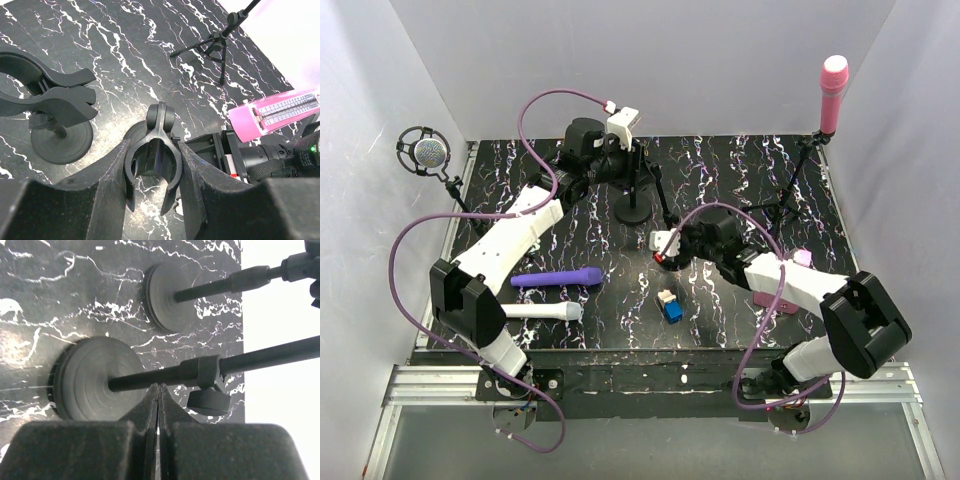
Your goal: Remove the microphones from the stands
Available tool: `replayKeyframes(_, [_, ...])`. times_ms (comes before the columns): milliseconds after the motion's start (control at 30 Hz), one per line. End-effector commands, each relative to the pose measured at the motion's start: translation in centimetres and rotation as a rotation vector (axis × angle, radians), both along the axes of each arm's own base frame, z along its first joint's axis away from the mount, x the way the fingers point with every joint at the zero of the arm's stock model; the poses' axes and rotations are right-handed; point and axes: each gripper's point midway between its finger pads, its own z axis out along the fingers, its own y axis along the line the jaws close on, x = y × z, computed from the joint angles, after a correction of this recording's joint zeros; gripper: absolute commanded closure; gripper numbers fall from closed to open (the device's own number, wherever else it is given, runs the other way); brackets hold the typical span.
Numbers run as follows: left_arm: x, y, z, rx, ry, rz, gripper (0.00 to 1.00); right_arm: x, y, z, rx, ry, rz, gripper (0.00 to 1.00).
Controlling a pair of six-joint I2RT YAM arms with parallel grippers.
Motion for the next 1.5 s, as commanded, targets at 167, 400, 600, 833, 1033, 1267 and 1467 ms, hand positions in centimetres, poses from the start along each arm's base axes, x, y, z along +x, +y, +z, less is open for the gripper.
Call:
replayKeyframes(167, [-0.4,-0.2,-0.2,0.005,0.016,-0.019,1.00,-1.3,-1.3,9.3,0.343,0.507,-0.153,0.60])
replayKeyframes(400, [-0.4,-0.4,-0.6,0.005,0.018,-0.031,1.00,0.2,-2.4,8.3,0.492,0.806,-0.297,0.21])
replayKeyframes(600, [-0.5,-0.3,-0.7,0.012,0.023,-0.036,1.00,2.3,-2.5,7.1,0.475,0.823,-0.271,0.31])
replayKeyframes(833, [-0.8,0.0,-1.1,0.028,0.026,-0.037,1.00,3.7,-2.7,6.5,0.339,0.696,-0.172,0.48])
replayKeyframes(1033, [-0.7,0.0,-1.2,0.032,0.024,-0.037,1.00,3.7,-2.4,6.0,0.281,0.668,-0.102,0.53])
replayKeyframes(1267, [-0.6,0.0,-1.2,0.033,0.021,-0.040,1.00,4.2,-2.5,4.6,0.191,0.597,-0.062,0.51])
replayKeyframes(1467, [-0.7,-0.1,-1.3,0.034,0.025,-0.044,1.00,4.7,-2.0,4.6,0.179,0.555,-0.050,0.54])
